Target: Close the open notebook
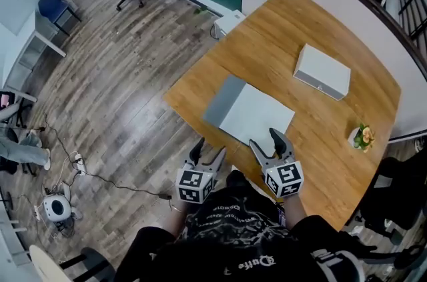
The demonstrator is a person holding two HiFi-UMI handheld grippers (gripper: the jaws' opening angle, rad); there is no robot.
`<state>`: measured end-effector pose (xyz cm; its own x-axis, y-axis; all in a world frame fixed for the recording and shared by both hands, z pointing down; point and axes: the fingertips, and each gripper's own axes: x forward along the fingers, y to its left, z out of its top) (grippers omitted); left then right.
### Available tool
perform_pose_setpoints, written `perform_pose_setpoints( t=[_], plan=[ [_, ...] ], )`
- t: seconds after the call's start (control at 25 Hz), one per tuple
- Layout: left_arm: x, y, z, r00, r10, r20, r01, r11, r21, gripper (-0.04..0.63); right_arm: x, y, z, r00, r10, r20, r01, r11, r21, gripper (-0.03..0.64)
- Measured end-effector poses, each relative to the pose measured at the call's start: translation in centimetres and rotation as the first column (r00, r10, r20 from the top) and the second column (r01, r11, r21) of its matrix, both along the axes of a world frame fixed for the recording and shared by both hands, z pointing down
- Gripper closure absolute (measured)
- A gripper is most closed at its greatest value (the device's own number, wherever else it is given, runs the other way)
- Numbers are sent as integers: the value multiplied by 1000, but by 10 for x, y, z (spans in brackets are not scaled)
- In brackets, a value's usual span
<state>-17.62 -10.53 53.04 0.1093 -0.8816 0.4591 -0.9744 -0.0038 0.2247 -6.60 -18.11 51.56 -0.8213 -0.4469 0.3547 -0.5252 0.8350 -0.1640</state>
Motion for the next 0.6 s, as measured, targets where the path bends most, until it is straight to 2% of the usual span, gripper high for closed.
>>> perform_pose_setpoints(
  t=[0.28,0.44,0.6],
  plan=[
    [5,-40,5,998,-15,63,17,999,-44,278,-1,-9,20,997,-76,-13,75,996,-53,344],
    [-3,-56,12,997,-21,76,27,997,-68,279,-3,-19,22,998,-65,5,65,995,-70,359],
    [-18,-66,26,997,-16,77,25,992,-125,279,0,-23,30,999,-50,-16,49,994,-96,370]
  ],
)
